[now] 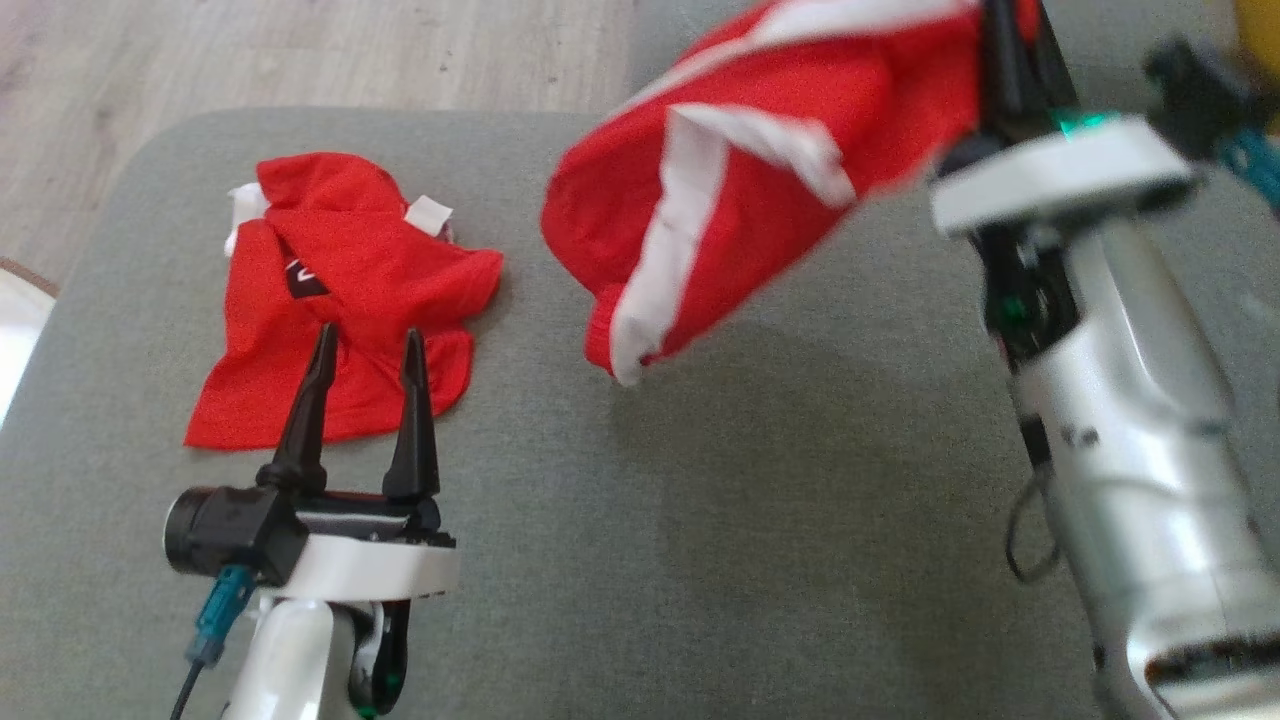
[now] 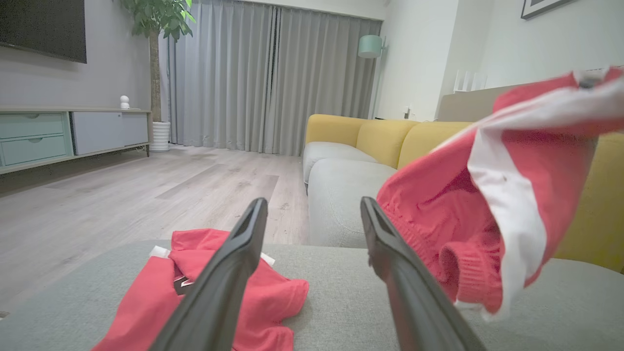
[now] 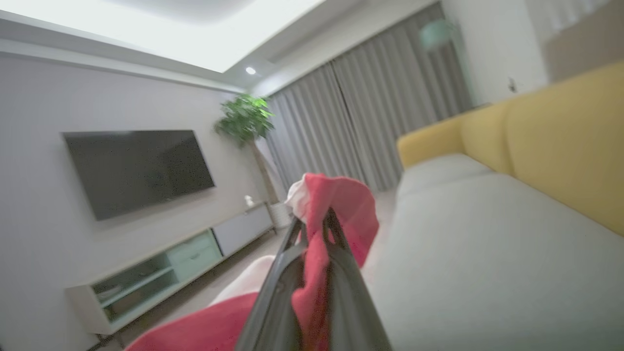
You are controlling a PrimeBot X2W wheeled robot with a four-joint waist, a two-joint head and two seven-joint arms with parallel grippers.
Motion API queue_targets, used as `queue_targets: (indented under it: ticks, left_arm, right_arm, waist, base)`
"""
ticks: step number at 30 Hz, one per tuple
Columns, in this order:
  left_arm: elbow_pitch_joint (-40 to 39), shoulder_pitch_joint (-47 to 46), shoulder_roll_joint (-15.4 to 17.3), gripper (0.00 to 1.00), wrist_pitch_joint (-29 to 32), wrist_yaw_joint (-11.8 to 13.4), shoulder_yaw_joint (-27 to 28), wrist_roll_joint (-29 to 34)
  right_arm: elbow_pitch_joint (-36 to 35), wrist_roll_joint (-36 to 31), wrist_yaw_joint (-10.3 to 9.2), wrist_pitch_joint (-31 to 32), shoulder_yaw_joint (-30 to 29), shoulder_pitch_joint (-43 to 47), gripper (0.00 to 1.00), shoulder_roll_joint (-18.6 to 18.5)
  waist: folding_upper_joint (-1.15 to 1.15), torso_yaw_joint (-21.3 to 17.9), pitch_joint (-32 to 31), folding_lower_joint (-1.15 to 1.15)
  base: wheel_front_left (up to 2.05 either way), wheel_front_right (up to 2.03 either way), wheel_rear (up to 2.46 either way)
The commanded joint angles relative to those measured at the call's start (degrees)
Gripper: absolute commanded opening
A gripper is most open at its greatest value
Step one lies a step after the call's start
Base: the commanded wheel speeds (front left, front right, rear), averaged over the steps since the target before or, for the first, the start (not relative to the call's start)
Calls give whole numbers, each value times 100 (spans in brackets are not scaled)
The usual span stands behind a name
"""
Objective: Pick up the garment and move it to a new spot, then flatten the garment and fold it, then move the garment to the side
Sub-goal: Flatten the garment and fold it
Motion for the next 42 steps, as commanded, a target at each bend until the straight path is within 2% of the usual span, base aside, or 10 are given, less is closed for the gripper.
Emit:
queue_targets:
  ticks: [1,4,5,6,10,15,17,25,34,42]
  left_arm:
    - [-236,-101,11,100,-52,-21,225,45]
    - [-257,-116,5,100,-52,-46,210,65]
    - [-258,-124,4,100,-52,-54,205,72]
    - [-251,-136,3,100,-52,-63,193,85]
    - [-231,-186,-1,100,-52,-93,155,141]
    - [-239,-190,-4,100,-52,-102,173,158]
    - [-237,-183,-6,100,-52,-110,169,165]
    - [-267,-75,-13,100,-52,-104,145,149]
    - [-175,189,-15,100,-52,-41,49,258]
    - [-117,170,-15,100,-52,-25,-57,232]
  right_arm:
    - [118,-139,-4,75,-341,365,0,74]
    - [722,-495,-4,414,-1105,929,0,7]
    - [974,-724,-4,528,-1388,1081,44,-59]
    - [1238,-920,-4,684,-1684,1202,100,-84]
    - [1605,-1769,-4,644,-2702,1358,100,-83]
    - [1333,-2224,-4,434,-2978,1355,100,43]
    - [1035,-2349,-4,289,-2837,1398,100,64]
    - [-682,-2186,-4,-46,-1242,2433,100,73]
    - [-1480,-2238,-4,-63,-780,3618,100,73]
    - [-1706,-2252,-4,-64,-739,3794,100,74]
  waist:
    - [0,-101,52,0]
    - [0,-225,133,0]
    - [0,-272,159,0]
    - [0,-314,177,0]
    - [0,-461,202,0]
    - [0,-610,182,0]
    - [0,-665,144,0]
    - [0,-869,-51,0]
    - [0,-948,-113,0]
    - [0,-899,-39,0]
  base:
    - [0,0,0]
    - [0,0,0]
    - [0,0,0]
    - [0,0,0]
    - [0,0,0]
    - [0,0,0]
    - [0,0,0]
    - [0,0,0]
    - [0,0,0]
    - [0,0,0]
